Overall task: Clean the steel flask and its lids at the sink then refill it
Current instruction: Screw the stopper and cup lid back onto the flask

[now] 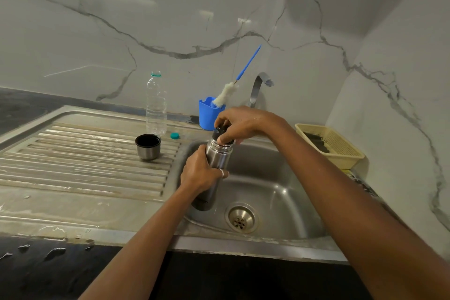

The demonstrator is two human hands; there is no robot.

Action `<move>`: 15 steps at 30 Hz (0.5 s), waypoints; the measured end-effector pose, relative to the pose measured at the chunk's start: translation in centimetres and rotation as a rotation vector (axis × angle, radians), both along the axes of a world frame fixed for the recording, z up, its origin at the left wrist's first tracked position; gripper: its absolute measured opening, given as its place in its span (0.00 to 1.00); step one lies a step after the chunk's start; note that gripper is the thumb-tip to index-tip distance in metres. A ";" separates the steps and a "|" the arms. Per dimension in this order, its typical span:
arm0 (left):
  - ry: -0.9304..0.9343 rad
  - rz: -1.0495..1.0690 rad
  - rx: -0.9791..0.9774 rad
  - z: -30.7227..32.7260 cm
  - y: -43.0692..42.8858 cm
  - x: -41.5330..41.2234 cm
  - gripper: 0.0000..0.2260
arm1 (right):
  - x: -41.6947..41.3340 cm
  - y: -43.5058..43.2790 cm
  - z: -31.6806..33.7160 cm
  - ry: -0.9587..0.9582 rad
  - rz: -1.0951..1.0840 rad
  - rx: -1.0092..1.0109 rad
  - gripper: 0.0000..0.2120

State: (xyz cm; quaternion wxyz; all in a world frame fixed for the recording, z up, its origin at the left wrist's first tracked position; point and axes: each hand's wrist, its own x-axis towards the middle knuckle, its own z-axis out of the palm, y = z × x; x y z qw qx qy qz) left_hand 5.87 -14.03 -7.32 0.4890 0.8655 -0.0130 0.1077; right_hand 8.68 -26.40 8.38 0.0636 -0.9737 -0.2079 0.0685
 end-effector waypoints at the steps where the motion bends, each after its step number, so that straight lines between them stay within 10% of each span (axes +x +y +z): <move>1: 0.000 -0.002 -0.005 0.0 0.0 0.0 0.28 | 0.0 0.0 -0.3 -0.050 -0.014 -0.013 0.18; 8: 0.008 -0.008 -0.008 -0.1 0.1 -0.1 0.28 | -0.9 0.9 -4.2 -0.450 -0.167 -0.138 0.37; 15: -0.001 0.001 -0.006 -0.2 0.1 0.0 0.29 | -0.4 -0.8 -0.5 -0.062 0.005 0.031 0.27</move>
